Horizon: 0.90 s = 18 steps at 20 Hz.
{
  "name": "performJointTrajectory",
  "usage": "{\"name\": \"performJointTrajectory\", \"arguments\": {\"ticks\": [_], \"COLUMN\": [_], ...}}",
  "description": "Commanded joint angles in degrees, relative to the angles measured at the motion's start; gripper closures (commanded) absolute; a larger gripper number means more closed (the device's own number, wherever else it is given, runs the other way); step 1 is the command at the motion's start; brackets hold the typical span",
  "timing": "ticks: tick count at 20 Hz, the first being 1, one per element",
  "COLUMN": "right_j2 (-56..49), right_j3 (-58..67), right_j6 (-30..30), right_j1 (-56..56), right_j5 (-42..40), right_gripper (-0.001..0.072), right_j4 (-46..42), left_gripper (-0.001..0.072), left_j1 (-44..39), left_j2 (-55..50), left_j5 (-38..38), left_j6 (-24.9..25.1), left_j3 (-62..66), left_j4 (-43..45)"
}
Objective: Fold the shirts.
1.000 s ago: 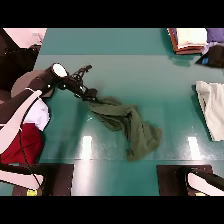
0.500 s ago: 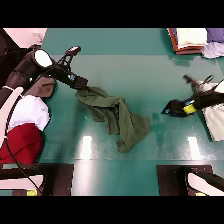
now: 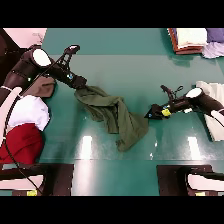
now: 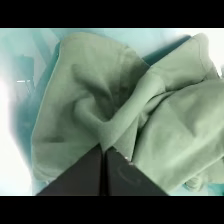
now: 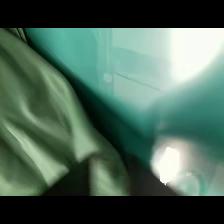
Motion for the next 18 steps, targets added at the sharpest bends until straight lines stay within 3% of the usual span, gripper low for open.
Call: {"name": "performJointTrajectory", "arguments": {"ticks": [1, 4, 9, 18], "right_j2": [-2.64, 0.31, 13.35, 30.53], "right_j3": [3.52, 7.26, 22.60, 49.79], "right_j6": [-0.63, -0.22, 2.67, 2.64], "right_j1": [2.36, 1.75, -4.28, -15.58], "right_j5": [-0.72, -0.59, 2.58, 4.13], "right_gripper": [0.0688, 0.0691, 0.0691, 0.0691], "right_j4": [0.72, -2.14, -10.21, -11.30], "left_gripper": [0.0684, 0.0685, 0.0684, 0.0684], "left_j1": [0.04, 0.07, 0.07, 0.04], "left_j2": [0.07, 2.32, 15.41, 33.79], "left_j5": [-1.46, -0.20, 5.07, 5.53], "left_j6": [-0.11, -0.81, -1.53, -1.53], "left_j3": [0.07, 0.13, 5.66, 25.73], "left_j4": [0.02, 1.20, 5.42, 4.28]}}
